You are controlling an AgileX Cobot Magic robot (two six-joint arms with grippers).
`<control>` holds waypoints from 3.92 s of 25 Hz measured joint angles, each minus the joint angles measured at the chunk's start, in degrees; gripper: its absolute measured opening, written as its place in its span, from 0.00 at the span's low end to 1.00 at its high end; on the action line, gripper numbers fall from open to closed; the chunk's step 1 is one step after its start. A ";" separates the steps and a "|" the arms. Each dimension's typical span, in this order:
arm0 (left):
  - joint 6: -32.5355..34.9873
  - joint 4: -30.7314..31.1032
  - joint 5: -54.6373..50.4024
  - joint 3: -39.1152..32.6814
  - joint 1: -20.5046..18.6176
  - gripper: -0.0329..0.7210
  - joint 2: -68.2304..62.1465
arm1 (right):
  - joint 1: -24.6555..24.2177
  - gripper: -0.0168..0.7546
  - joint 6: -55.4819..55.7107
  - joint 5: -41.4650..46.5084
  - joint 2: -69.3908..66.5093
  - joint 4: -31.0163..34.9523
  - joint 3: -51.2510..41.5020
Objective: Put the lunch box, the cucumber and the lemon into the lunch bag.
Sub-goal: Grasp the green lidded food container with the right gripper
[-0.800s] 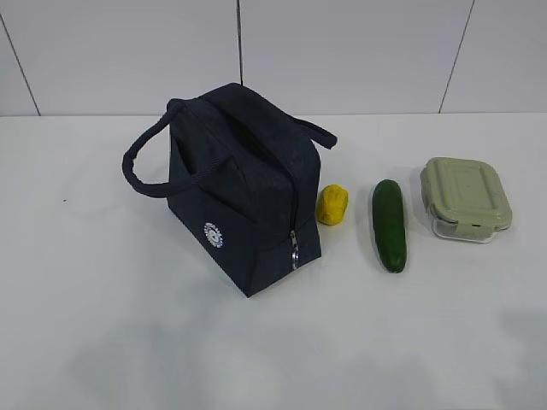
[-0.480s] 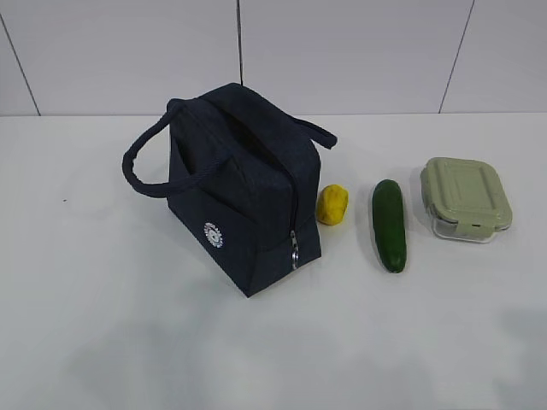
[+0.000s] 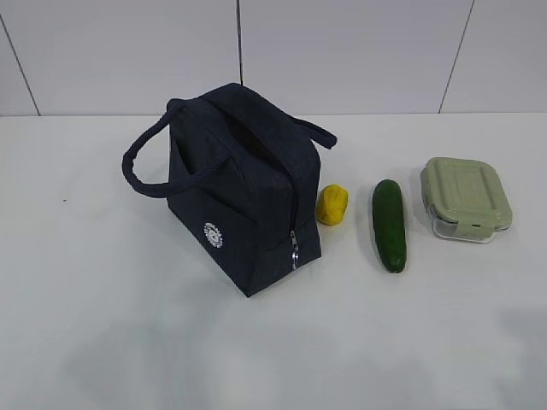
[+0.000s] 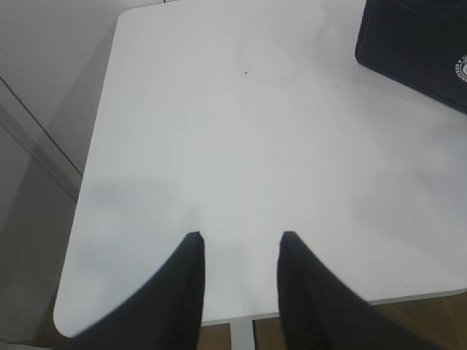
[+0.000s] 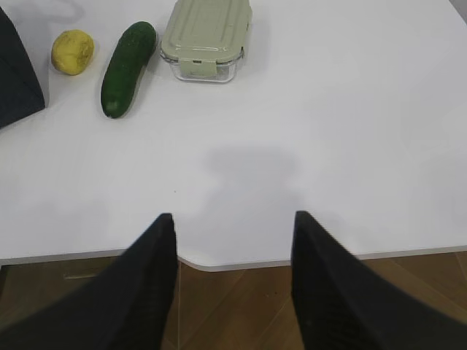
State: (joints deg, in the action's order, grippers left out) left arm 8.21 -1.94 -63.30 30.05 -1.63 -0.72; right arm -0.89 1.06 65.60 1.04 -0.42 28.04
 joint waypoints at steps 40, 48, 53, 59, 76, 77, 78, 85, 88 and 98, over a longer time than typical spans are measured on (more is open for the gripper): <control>0.00 0.00 0.00 0.00 0.64 0.36 0.00 | 0.00 0.52 0.00 -7.53 -1.00 5.48 2.51; 0.00 0.00 0.00 0.00 1.56 0.36 0.00 | 0.00 0.52 -0.12 -17.33 -16.12 22.28 2.51; 0.00 0.00 0.00 0.00 1.94 0.36 0.00 | 0.00 0.52 -9.49 -23.61 -28.01 38.87 2.63; 0.00 0.00 0.00 0.00 1.94 0.36 0.00 | 0.00 0.52 -30.73 -23.69 -40.45 61.96 5.44; 0.00 -0.11 0.00 0.00 1.94 0.36 0.00 | -1.03 0.52 -49.96 -9.69 -69.15 77.84 20.35; 0.00 -0.11 0.00 0.00 1.94 0.36 0.00 | -1.81 0.52 -50.73 -8.74 -70.19 78.57 20.33; 0.00 -0.11 0.00 0.00 1.94 0.36 0.00 | -2.99 0.52 -51.66 -8.20 -71.44 79.09 20.33; 0.00 -0.11 0.00 0.00 1.94 0.36 0.00 | -10.14 0.52 -55.05 -4.83 -80.65 79.55 20.46; 0.00 -0.11 0.00 0.00 1.94 0.36 0.00 | -11.11 0.52 -56.47 -4.48 -83.84 79.55 21.47; 0.00 -0.11 0.00 0.00 1.97 0.36 0.00 | -19.85 0.52 -58.35 -0.81 -94.71 76.27 26.49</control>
State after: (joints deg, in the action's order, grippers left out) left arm 8.21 -2.05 -63.30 30.05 0.33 -0.72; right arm -20.74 -57.29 64.79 -93.67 75.85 54.54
